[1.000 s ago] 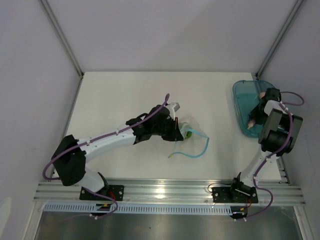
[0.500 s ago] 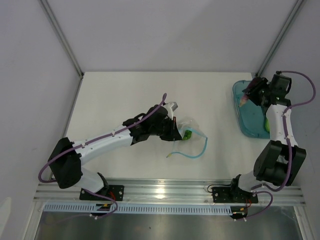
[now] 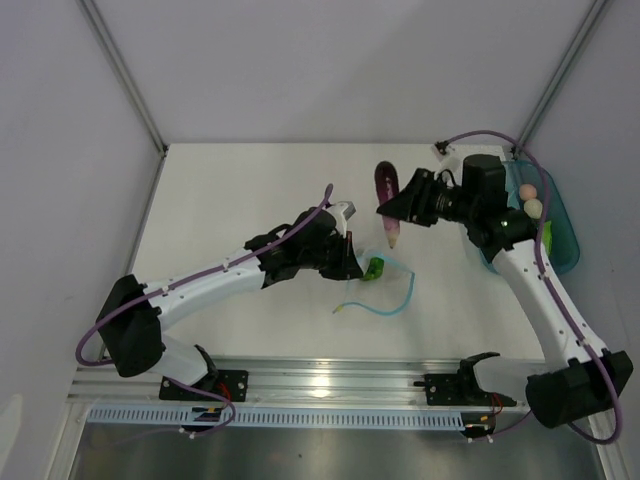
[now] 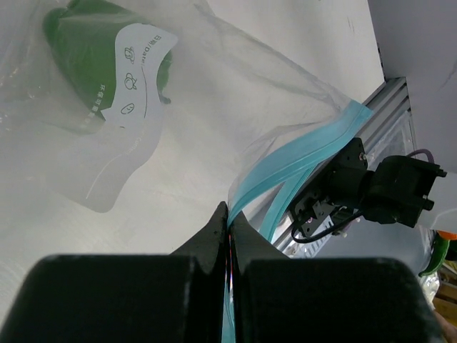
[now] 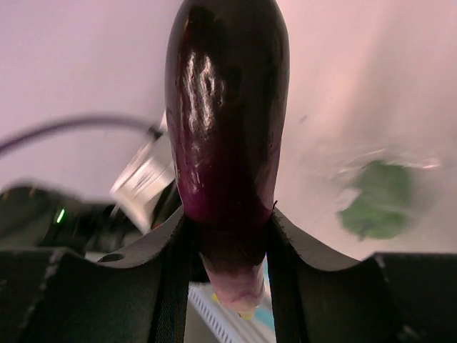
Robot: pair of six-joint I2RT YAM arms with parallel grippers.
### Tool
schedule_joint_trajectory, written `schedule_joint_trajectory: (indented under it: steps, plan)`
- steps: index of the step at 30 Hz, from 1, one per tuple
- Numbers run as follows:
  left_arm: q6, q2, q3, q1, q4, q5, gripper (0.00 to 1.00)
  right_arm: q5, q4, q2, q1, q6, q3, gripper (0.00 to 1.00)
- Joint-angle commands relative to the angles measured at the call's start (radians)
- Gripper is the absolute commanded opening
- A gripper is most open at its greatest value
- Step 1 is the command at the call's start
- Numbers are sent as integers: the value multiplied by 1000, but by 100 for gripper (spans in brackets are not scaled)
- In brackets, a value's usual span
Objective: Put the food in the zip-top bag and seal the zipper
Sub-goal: Pick up the fake vegetable from the bin, then place the fake vegetable in the zipper food storage bag.
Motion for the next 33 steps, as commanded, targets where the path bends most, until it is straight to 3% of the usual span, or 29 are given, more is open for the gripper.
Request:
schedule_joint_trajectory:
  steps: [1,5,16,23,33]
  plan:
    - [4,-38,10,4,11,-23,1,-61,-118,-94,110,-57,-47,0]
    - [-5,-73,-58,15,51,-24,0,6,-273,-138,282,-99,-80,0]
    - [30,-107,-132,43,68,-64,1,163,-380,-247,552,1,-162,0]
    - [53,-127,-162,43,139,3,1,337,-474,-244,588,12,-203,0]
    - [53,-150,-213,43,212,61,1,338,-465,-220,591,18,-289,0]
